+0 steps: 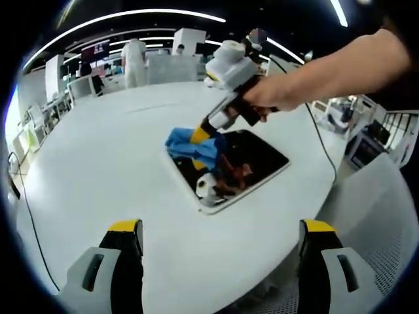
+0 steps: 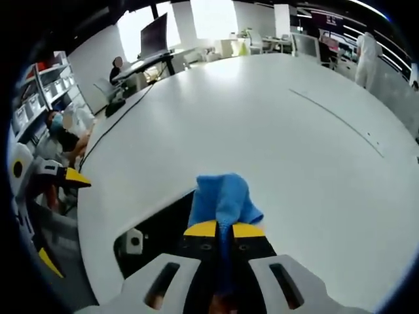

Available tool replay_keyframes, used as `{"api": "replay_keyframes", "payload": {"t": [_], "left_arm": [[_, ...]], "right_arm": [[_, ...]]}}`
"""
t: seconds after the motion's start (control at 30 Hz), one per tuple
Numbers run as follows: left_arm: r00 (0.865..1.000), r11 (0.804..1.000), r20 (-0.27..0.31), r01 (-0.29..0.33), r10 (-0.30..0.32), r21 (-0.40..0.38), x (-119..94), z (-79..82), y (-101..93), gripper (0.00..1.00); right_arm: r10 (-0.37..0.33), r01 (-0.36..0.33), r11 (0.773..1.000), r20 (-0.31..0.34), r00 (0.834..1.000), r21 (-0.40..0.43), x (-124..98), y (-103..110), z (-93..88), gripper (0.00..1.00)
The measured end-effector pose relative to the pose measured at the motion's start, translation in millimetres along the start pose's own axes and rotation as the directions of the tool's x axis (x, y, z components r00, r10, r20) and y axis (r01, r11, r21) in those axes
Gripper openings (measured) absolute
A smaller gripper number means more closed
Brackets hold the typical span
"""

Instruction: Wipe the mirror surface with the cleaning cloth until all visible marks leave the cleaned area.

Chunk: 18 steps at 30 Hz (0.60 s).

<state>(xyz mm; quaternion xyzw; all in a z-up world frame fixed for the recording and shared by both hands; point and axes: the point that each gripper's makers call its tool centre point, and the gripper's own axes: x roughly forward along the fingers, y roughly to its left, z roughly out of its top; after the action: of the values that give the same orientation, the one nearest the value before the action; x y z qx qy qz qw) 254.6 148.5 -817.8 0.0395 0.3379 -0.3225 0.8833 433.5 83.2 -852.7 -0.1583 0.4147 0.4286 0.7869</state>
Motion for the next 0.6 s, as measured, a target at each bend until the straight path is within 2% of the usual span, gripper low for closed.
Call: {"api": "replay_keyframes", "payload": {"t": [0.27,0.37,0.6], "left_arm": [[1.000,1.000,0.007,-0.002,0.002,0.002,-1,2.2,0.8,1.00],[1.000,1.000,0.007,-0.005,0.005,0.002,0,2.2,1.6,1.00],[1.000,1.000,0.005,-0.005,0.005,0.008,0,2.8,0.9,1.00]], "right_arm": [[-0.037,0.037,0.999,0.012,0.999,0.036,-5,0,-7.7,0.00],[-0.064,0.064,0.998,0.013,0.998,-0.011,-7,7,-10.4,0.00],[-0.071,0.071,0.997,0.013,0.997,-0.012,-10,13,-16.2,0.00]]}}
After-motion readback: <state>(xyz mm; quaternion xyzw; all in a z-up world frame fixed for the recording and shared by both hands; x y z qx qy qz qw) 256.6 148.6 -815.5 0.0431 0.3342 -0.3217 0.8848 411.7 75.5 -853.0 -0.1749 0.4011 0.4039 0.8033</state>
